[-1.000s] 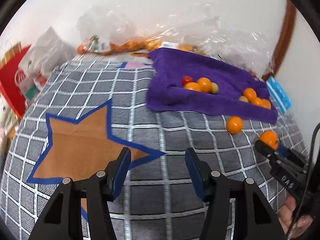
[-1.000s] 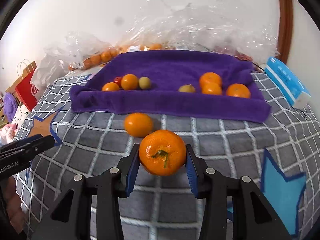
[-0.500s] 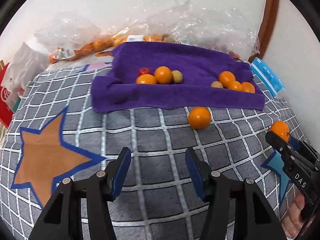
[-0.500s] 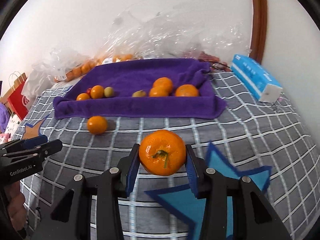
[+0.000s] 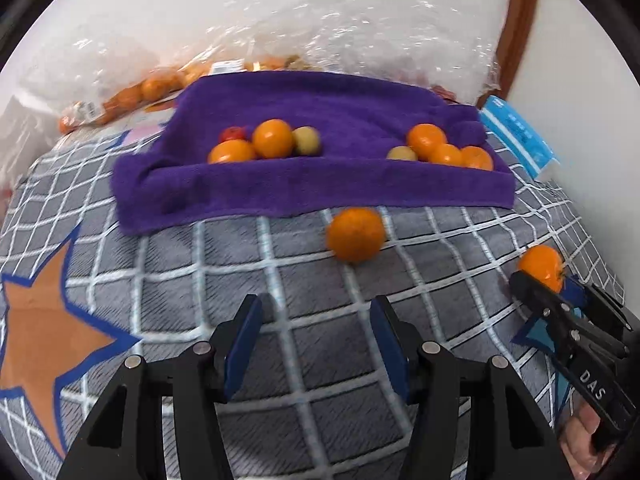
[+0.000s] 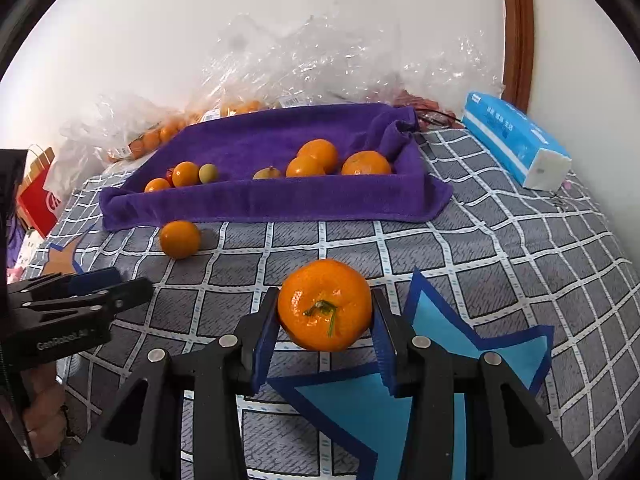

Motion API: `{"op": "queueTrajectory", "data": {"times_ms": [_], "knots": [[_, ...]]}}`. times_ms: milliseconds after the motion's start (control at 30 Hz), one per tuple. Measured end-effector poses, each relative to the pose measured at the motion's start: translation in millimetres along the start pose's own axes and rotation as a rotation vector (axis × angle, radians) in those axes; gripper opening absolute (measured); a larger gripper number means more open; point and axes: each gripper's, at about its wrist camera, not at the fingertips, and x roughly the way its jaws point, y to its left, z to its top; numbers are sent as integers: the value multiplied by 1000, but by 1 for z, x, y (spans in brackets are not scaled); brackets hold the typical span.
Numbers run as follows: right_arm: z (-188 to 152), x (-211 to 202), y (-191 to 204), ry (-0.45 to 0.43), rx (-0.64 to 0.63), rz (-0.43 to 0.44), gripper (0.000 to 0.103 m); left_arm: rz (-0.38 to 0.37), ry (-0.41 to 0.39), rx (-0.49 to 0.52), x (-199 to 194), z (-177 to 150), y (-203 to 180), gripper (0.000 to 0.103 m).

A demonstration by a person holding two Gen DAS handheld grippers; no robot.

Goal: Organize fruits
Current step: 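Lift the large orange with the right tool while the left tool grasps a small orange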

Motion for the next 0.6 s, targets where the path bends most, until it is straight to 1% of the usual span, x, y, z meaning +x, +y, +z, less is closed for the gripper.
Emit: {"op": "queueTrajectory", "data": {"times_ms": [67,167,267,367,433,533,567,600], "knots": [[0,0,-2,1,10,13,43,-1,-6,9,4,4,-4,54],[0,-1,-5,-1,6,6,43,-18,-8,17,8,12,-9,54],[1,-1,-10,1,12,-19,43,-13,-19,24,11,21,-14,54],[1,0,-20,7,56,-7,43,-27,-29,41,14,25,-19,54],[0,1,-24,8,76,-1,43,-16,-40,56,17,27,-23,54],[0,1,-24,9,81,1,43,-9,-43,38,22,30,-24,54],[0,1,-23,11,77,0,43,-6,-35,43,26,30,-26,52],[0,2,-22,12,73,3,43,-5,-28,53,29,30,-28,48]]}}
